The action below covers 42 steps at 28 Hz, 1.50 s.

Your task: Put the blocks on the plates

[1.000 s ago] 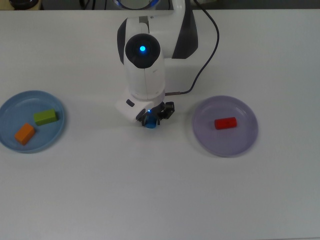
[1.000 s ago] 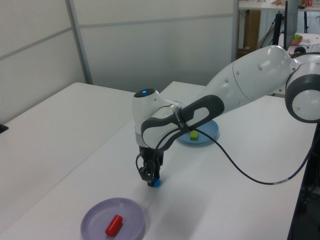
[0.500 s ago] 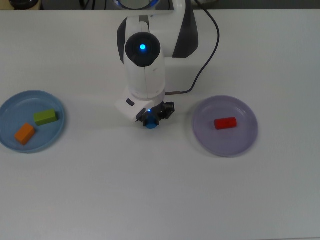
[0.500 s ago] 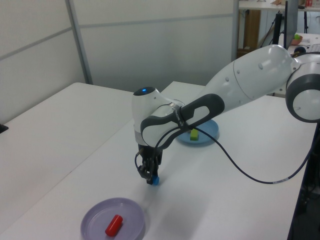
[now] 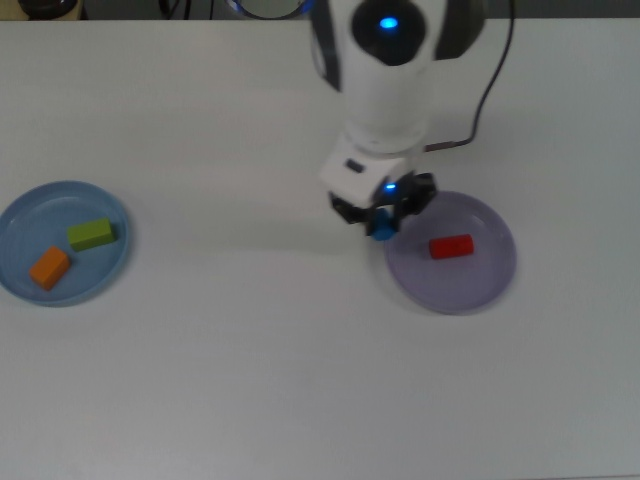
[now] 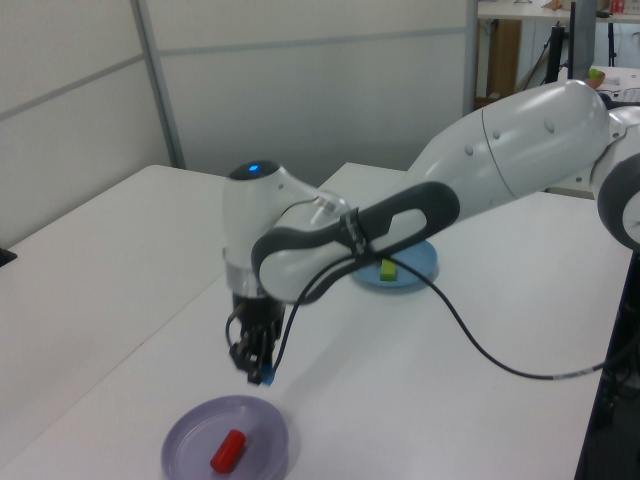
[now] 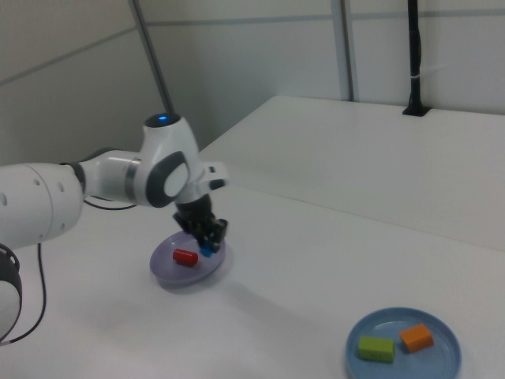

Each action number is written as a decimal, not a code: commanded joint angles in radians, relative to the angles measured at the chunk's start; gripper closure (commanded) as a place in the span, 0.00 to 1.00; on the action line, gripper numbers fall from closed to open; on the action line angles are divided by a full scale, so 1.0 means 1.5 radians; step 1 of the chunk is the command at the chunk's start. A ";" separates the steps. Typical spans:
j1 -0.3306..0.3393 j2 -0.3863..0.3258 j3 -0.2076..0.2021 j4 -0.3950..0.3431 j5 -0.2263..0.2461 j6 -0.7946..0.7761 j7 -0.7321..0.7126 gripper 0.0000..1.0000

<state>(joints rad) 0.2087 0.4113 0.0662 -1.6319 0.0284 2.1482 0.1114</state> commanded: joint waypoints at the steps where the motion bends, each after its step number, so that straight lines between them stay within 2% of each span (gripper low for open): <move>1: 0.058 0.040 -0.007 0.027 -0.026 -0.013 0.050 0.71; 4: 0.068 0.050 -0.006 0.030 -0.048 -0.012 0.074 0.71; 7: 0.072 0.058 -0.006 0.030 -0.058 -0.012 0.080 0.66; 11: 0.081 0.065 -0.006 0.030 -0.069 -0.012 0.076 0.53; 12: 0.081 0.068 -0.006 0.030 -0.081 -0.012 0.076 0.38; 15: 0.082 0.067 -0.006 0.030 -0.086 -0.012 0.079 0.06; 16: 0.082 0.067 -0.006 0.030 -0.086 -0.012 0.080 0.00; 23: 0.082 0.059 -0.007 0.039 -0.079 -0.013 0.081 0.00; 24: 0.080 0.052 -0.013 0.052 -0.077 -0.018 0.080 0.00; 29: 0.059 0.029 -0.017 0.055 -0.079 -0.038 0.080 0.00; 33: 0.038 -0.005 -0.030 0.055 -0.086 -0.089 0.076 0.00; 35: 0.035 -0.017 -0.046 0.056 -0.087 -0.111 0.076 0.00; 36: 0.034 -0.029 -0.074 0.058 -0.087 -0.136 0.076 0.00; 38: 0.035 -0.042 -0.098 0.064 -0.086 -0.164 0.079 0.00; 41: 0.035 -0.063 -0.122 0.067 -0.089 -0.218 0.080 0.00; 42: 0.036 -0.078 -0.126 0.067 -0.104 -0.252 0.079 0.00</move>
<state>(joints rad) 0.2528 0.3637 -0.0799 -1.5240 -0.0888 1.8979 0.2185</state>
